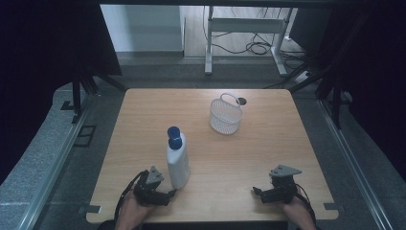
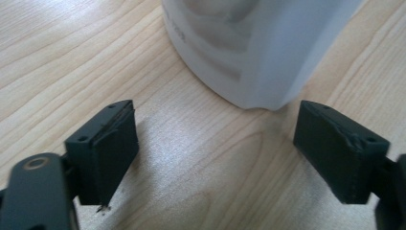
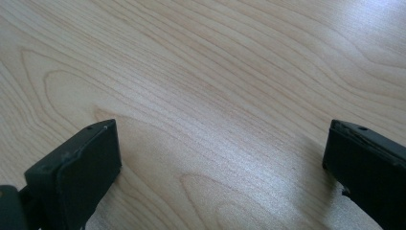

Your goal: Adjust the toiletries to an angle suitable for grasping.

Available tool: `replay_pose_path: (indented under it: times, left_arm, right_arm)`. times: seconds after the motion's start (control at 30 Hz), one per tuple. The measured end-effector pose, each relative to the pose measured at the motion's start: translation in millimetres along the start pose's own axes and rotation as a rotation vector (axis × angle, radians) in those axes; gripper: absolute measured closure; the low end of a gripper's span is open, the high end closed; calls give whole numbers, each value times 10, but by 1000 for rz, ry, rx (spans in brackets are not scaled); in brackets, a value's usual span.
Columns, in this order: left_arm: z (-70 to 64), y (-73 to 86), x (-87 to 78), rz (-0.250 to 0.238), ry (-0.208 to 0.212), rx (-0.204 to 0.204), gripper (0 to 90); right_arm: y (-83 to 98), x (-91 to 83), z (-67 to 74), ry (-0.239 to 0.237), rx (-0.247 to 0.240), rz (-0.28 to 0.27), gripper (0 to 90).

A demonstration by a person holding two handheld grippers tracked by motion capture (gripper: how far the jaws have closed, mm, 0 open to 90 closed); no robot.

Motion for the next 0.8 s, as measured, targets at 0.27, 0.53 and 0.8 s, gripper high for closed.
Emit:
replay_pose_path:
  times: [0.27,0.53,0.8]
  left_arm:
    - [44,-28,-85,-26,-11,-12,229]
    - [130,-32,-170,-46,-14,-36,333]
    - [174,-69,-199,-56,-13,-47,445]
  right_arm:
    - [0,0,-1,1,0,0,0]
    - [0,0,0,0,0,0,0]
    - [0,0,-1,1,-1,0,0]
Point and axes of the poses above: each handheld gripper's, and its own axes: x roughly forward along the jaws, y roughly out of its underside, z roughly to its left, the point moved 2 cm from there along x, roughly forward along the jaws, and after that the axes turned 2 degrees about x, right-handed, at the moved point
